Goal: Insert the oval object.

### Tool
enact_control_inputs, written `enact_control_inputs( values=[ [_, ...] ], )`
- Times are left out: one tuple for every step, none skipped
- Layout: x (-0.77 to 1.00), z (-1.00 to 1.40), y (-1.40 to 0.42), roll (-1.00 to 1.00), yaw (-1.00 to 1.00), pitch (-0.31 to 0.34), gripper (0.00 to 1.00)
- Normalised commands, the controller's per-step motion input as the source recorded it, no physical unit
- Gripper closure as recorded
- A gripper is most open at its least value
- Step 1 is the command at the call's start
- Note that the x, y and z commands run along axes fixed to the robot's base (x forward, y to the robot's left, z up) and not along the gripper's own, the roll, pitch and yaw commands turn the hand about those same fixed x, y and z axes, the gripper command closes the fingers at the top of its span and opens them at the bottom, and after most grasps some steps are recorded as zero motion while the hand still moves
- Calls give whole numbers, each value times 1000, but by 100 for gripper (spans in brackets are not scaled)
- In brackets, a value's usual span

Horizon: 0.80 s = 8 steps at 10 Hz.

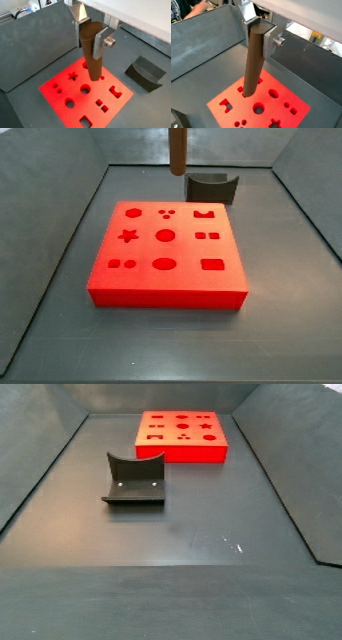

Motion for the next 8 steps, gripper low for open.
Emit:
enact_control_inputs(
  values=[
    [0, 0, 0, 6, 0, 0, 100],
    [0, 0, 0, -13, 0, 0, 100],
    [0, 0, 0, 11, 0, 0, 100],
    [0, -151, -29, 0, -334, 27, 100],
    [0, -143, -123, 9, -900, 76, 100],
    [-20, -197, -46, 33, -977, 86, 100],
    [-54, -251, 0, 53, -997, 91, 100],
    [-63, -280, 0, 64, -1000, 70, 100]
  ],
)
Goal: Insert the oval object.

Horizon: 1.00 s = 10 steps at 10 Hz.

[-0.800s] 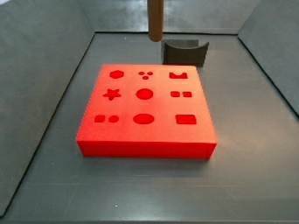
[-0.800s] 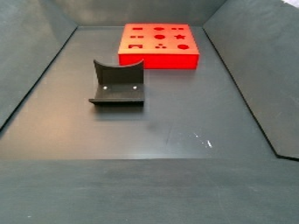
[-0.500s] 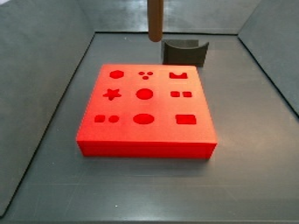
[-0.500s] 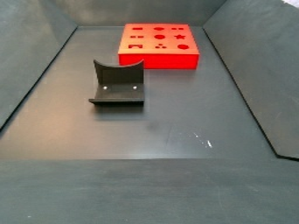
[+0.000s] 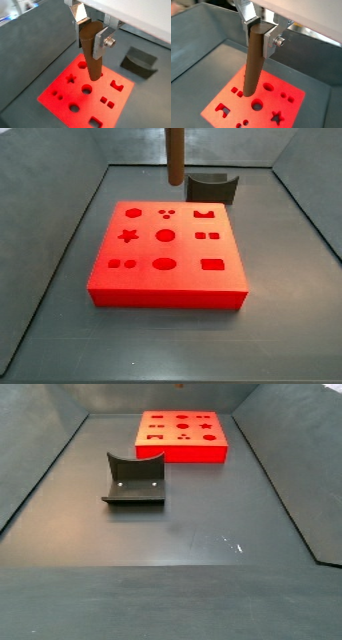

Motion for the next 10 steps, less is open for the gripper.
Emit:
enact_control_inputs(
  values=[
    [-57, -286, 0, 64, -1000, 51, 100],
    [0, -277, -14, 0, -1000, 0, 100],
    [-26, -231, -60, -156, -943, -187, 100],
    [-34, -257, -54, -137, -969, -196, 100],
    [0, -243, -49, -110, -994, -153, 100],
    [0, -300, -63, -56, -1000, -74, 100],
    [0, -383, -37, 0, -1000, 0, 100],
    [0, -406, -3, 23, -1000, 0, 100],
    [-3, -366, 0, 50, -1000, 0, 100],
    [-34, -346, 0, 76, -1000, 0, 100]
  ],
)
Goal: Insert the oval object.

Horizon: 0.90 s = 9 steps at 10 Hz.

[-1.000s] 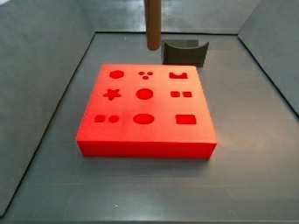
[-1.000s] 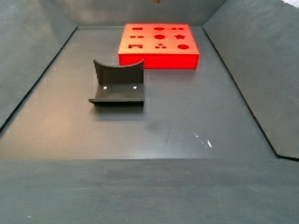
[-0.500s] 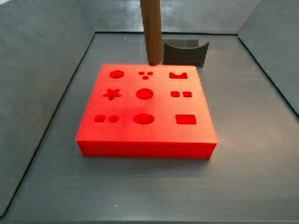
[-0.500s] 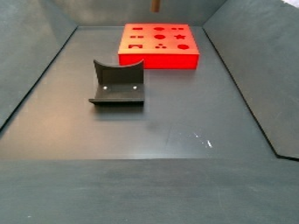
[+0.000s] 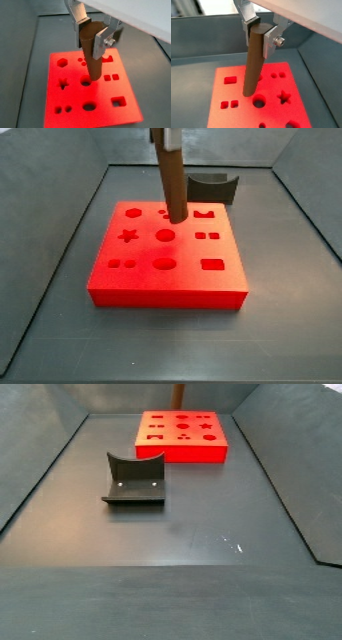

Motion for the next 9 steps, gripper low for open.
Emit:
enact_control_inputs(
  values=[
    [-40, -337, 0, 80, -1000, 0, 100],
    [-46, -331, 0, 83, -1000, 0, 100],
    [-60, -291, 0, 96, -1000, 13, 100],
    [149, -3, -274, 0, -666, 27, 100],
    [-17, -51, 0, 0, 0, 0, 100],
    [-186, 0, -131, 0, -349, -29, 100],
    [0, 3, -97, 20, -1000, 0, 100],
    [-31, 0, 0, 83, -1000, 0, 100],
    [-46, 0, 0, 90, -1000, 16, 100]
  ],
)
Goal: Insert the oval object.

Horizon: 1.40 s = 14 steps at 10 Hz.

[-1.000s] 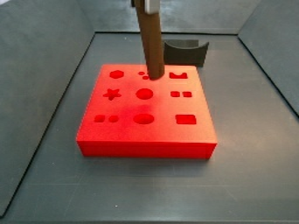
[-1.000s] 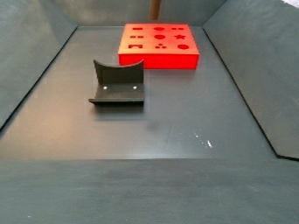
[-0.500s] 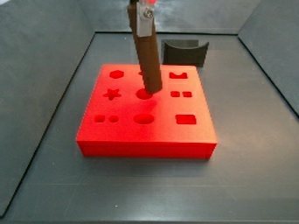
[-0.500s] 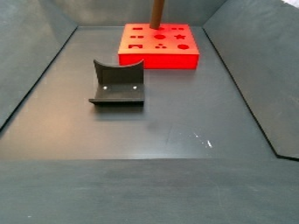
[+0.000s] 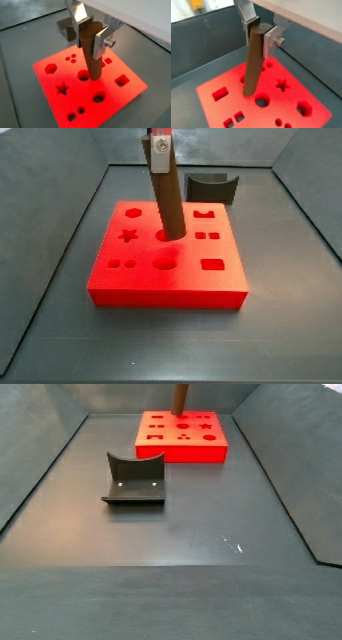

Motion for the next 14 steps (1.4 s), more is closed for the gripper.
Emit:
enact_control_inputs(
  values=[
    [-63, 0, 0, 100, -1000, 36, 100],
    [-97, 0, 0, 117, -1000, 81, 100],
    [-100, 0, 0, 119, -994, 81, 100],
    [-80, 0, -83, 124, -946, 93, 100],
    [0, 51, -391, 107, -749, 116, 100],
    [-17, 0, 0, 0, 0, -34, 100],
    [-11, 0, 17, 0, 0, 0, 100],
    [-49, -80, 0, 0, 103, -51, 100],
    [200, -266, -117, 164, -14, 383, 100],
    [214, 17, 0, 56, -94, 500, 100],
    [183, 91, 0, 91, -57, 500, 100],
    [183, 91, 0, 90, -63, 500, 100],
    [186, 97, 0, 86, -63, 500, 100],
    [346, 0, -54, 107, 0, 500, 100]
  ],
)
